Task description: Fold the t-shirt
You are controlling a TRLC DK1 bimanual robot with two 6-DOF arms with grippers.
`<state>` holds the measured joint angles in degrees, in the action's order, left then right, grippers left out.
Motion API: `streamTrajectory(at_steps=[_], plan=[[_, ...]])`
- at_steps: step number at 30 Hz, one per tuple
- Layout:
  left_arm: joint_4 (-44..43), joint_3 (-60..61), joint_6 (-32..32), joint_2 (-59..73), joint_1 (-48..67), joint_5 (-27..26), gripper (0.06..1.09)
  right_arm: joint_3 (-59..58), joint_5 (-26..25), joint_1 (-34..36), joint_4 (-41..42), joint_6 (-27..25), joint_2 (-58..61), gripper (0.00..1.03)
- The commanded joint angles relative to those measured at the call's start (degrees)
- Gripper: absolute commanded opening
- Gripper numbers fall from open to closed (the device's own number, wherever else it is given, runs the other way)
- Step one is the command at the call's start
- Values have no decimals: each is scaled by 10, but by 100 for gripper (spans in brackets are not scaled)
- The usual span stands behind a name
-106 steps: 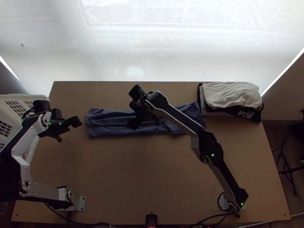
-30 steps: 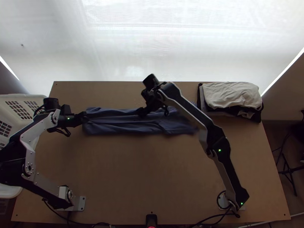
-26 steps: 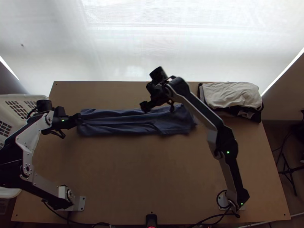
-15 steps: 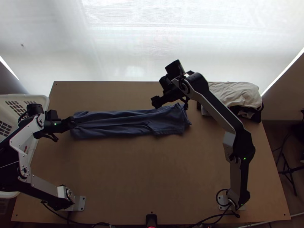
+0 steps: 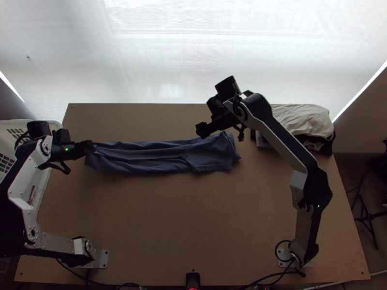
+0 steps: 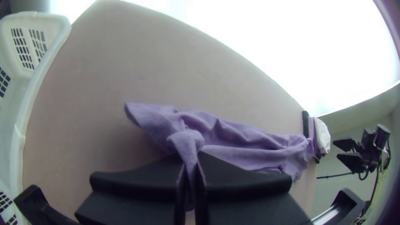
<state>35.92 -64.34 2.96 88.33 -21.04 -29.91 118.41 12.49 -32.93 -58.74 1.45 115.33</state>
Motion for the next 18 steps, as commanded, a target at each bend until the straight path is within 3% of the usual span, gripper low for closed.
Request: streamTrajectory(at_steps=[1,7,18], plan=[[39,-39,8,-63,79,13,9,-13,0,3,0,0,-8,97],[41,-44,24,-72,152,19,9,-14,0,11,0,0,-12,97],[-30,-74,122,-55,307,32,9,-78,0,31,21,1,-29,97]])
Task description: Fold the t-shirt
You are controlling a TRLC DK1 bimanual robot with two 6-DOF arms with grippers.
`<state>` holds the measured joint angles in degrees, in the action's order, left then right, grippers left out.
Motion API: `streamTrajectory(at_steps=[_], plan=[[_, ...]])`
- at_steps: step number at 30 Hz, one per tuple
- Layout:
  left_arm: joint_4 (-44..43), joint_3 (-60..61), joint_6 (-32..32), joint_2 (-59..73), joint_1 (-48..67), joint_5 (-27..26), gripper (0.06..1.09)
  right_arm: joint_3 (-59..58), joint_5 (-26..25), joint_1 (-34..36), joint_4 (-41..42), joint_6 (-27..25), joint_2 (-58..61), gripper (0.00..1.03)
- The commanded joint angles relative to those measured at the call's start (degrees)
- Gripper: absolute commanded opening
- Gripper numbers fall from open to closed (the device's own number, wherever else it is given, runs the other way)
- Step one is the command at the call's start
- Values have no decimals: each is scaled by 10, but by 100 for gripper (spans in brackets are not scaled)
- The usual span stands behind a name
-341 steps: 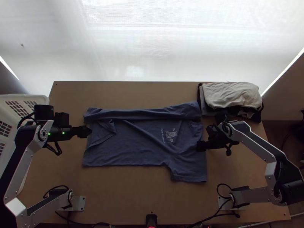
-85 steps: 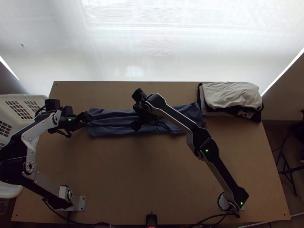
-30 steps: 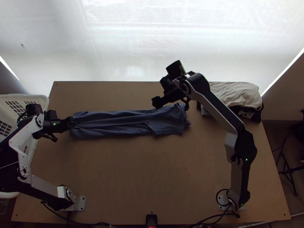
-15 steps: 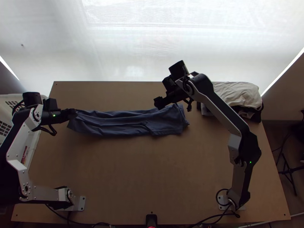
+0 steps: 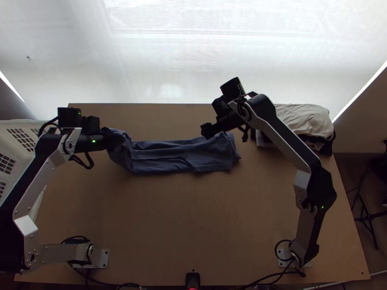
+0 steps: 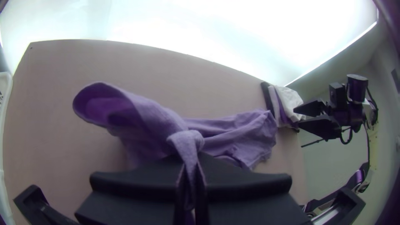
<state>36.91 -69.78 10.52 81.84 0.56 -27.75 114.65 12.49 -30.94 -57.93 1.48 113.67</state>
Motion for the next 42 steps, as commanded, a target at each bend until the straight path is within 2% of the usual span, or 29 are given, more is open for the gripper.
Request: streamTrajectory(at_steps=[1,9,20,27,42], plan=[[-50,-24,57,17,104,10,9,-53,0,13,19,1,-19,97],[-124,-66,110,61,185,27,9,-152,-3,46,44,3,-85,97],[-150,-116,129,132,253,27,9,-337,-9,134,73,2,-217,97],[-172,-140,147,188,300,27,9,-390,-9,179,74,2,-281,97],[-236,-191,196,298,368,27,9,-476,-12,206,81,5,-344,97]])
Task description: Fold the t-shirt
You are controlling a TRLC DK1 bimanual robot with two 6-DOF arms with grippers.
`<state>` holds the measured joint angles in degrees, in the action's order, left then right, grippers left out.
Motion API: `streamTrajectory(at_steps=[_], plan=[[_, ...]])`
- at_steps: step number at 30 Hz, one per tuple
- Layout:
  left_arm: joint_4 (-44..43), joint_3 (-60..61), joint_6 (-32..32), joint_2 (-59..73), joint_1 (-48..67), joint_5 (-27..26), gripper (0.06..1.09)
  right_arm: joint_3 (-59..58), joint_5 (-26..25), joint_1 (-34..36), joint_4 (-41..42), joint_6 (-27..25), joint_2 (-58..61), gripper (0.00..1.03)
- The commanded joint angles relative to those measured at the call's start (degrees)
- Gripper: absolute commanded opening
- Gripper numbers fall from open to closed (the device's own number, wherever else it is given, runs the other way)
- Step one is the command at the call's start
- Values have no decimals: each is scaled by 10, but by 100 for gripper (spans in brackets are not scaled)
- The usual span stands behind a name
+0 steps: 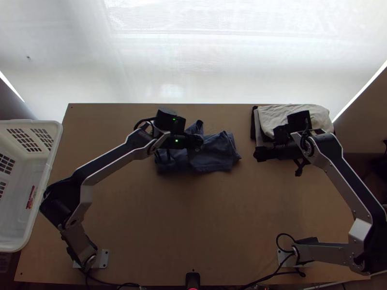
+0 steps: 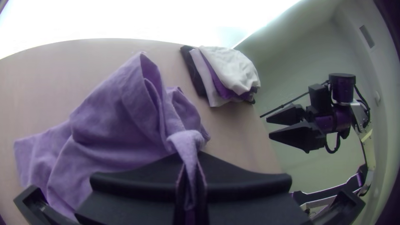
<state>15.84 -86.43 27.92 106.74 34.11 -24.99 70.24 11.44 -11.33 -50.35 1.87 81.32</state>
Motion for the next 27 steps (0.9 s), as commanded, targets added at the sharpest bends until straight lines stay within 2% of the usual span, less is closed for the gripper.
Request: streamTrajectory(at_steps=[1,15,16,17,18,19,20,27], plan=[[-26,-29,26,57,39,-1,9,-33,-1,10,6,1,-20,97],[-27,-117,42,152,85,28,10,-52,-1,9,12,2,-34,97],[-27,-122,42,156,85,29,21,-53,-1,9,13,2,-36,97],[-32,-125,45,161,85,34,44,-55,-1,9,13,2,-38,97],[-35,-129,50,167,84,33,82,-55,-1,9,13,2,-40,97],[-34,-137,43,173,83,32,107,-57,-1,9,13,2,-42,97],[-34,-138,40,173,82,33,104,-60,-1,9,13,2,-43,97],[-33,-137,41,131,67,29,104,-71,-1,-6,26,2,-43,97]])
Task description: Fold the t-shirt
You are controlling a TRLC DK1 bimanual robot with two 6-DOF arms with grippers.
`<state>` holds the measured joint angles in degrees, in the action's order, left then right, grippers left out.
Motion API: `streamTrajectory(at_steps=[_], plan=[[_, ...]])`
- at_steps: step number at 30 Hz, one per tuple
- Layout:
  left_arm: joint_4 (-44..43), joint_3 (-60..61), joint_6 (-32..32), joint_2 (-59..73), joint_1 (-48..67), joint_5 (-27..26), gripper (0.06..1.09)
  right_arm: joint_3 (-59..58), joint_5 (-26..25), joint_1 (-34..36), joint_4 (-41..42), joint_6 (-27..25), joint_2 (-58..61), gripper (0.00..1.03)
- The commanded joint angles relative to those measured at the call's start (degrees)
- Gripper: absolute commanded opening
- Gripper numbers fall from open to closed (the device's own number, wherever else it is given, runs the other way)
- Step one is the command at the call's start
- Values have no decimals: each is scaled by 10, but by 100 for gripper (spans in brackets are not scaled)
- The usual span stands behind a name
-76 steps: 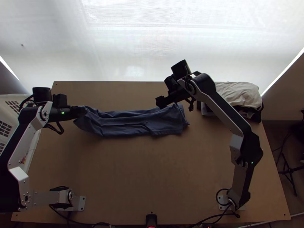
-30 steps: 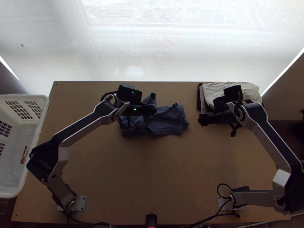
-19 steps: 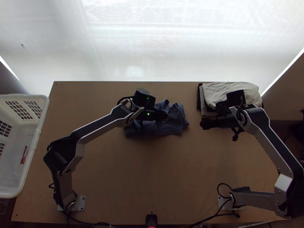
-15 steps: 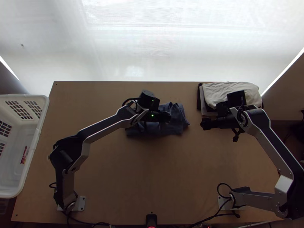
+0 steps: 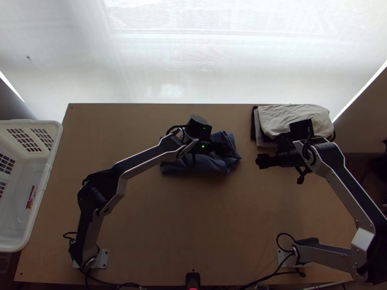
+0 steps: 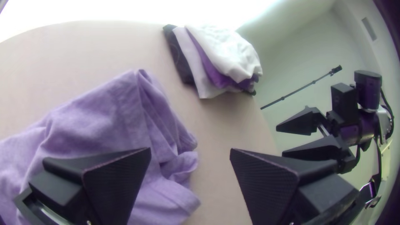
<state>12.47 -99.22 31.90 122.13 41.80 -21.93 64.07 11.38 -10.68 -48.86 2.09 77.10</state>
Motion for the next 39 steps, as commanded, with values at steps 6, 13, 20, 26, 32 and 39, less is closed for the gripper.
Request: streamTrajectory(at_steps=[6,13,20,26,32,39], plan=[[41,10,-13,-85,-58,-1,104,30,0,-97,21,-3,42,97],[143,43,-89,-146,-122,7,104,172,72,-79,10,26,198,97],[162,120,-122,-237,-161,16,104,264,292,19,10,92,330,98],[165,145,-127,-275,-165,49,104,279,348,53,10,71,396,98],[175,144,-123,-285,-161,75,104,273,359,56,8,14,429,98],[186,154,-124,-292,-160,85,104,263,359,45,4,-48,442,98]])
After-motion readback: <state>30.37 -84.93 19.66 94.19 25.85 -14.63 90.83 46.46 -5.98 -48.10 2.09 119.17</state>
